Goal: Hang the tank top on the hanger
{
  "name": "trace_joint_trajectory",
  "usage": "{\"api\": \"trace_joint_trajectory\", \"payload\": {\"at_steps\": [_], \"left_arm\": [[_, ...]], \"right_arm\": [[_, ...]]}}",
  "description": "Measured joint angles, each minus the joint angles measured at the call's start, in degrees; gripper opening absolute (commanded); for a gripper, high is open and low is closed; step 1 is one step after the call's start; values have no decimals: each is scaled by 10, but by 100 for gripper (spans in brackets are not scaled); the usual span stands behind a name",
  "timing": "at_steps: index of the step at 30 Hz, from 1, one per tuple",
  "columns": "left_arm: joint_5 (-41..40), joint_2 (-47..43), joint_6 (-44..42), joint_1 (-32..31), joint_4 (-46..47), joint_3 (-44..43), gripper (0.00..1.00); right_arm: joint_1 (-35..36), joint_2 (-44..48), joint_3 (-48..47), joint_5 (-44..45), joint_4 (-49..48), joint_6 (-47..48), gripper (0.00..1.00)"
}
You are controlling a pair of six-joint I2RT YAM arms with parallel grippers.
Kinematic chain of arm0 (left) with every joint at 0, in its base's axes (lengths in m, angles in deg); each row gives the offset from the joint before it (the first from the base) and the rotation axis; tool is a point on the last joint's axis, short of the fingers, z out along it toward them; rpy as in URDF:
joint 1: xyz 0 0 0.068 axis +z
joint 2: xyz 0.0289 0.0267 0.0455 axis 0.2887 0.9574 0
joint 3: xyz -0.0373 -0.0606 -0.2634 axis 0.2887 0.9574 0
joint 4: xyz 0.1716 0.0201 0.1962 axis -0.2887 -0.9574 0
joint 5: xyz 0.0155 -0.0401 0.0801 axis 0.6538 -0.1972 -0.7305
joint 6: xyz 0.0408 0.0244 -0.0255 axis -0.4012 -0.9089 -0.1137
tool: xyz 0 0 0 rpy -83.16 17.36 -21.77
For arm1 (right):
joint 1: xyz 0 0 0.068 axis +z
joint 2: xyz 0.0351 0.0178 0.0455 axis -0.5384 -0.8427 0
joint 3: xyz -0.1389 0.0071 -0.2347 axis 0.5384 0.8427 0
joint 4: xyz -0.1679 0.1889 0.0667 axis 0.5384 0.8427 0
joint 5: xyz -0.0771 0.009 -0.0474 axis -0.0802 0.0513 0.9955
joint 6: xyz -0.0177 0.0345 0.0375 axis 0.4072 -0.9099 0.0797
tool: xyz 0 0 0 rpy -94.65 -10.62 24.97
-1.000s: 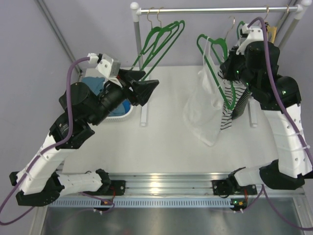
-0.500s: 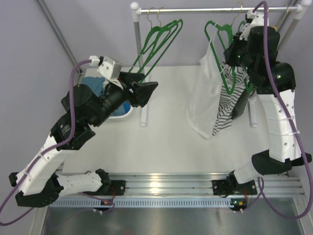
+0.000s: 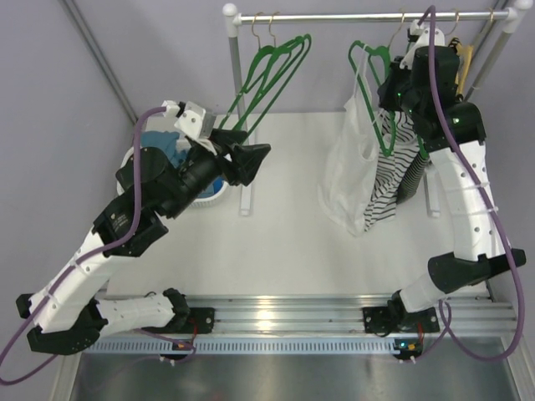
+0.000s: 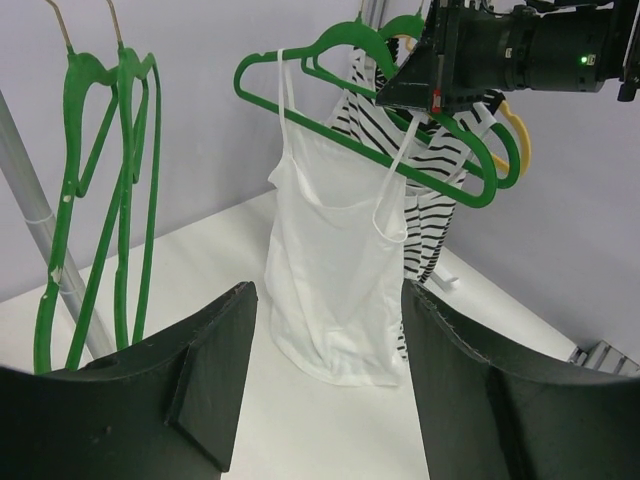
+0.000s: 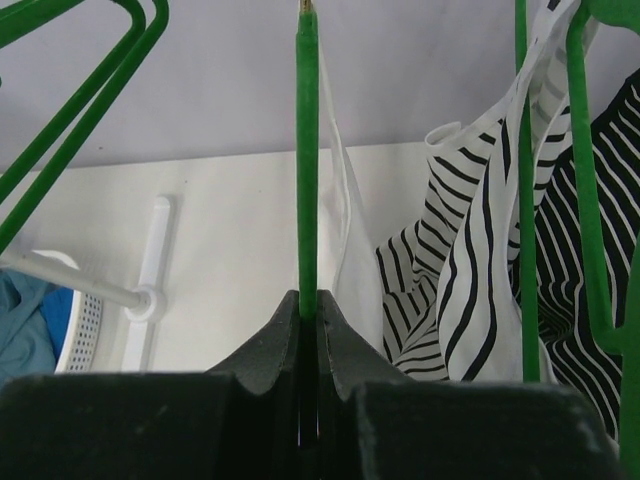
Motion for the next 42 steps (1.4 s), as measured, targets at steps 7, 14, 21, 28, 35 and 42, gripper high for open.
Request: {"api": "trace_joint_trajectory", "payload": {"at_steps": [7, 14, 21, 28, 35, 42], "left_arm": [[-7, -2, 0, 0, 0, 13, 65], [-16, -10, 8, 0, 1, 37, 65], [-25, -15, 18, 0, 0, 67, 65], [-47, -34, 36, 0, -3, 113, 65], [-72, -57, 65, 0, -5, 179, 64], [-93, -89, 111, 0, -28, 268, 64]], "right_arm": [[0, 7, 23, -2, -24, -2, 28], [0, 48, 67, -2, -29, -8, 59], [0, 138, 144, -12, -38, -17, 87], [0, 262, 236, -39, -48, -25, 100], [0, 393, 349, -65, -39, -31, 100], [0, 527, 482, -70, -9, -51, 100]]}}
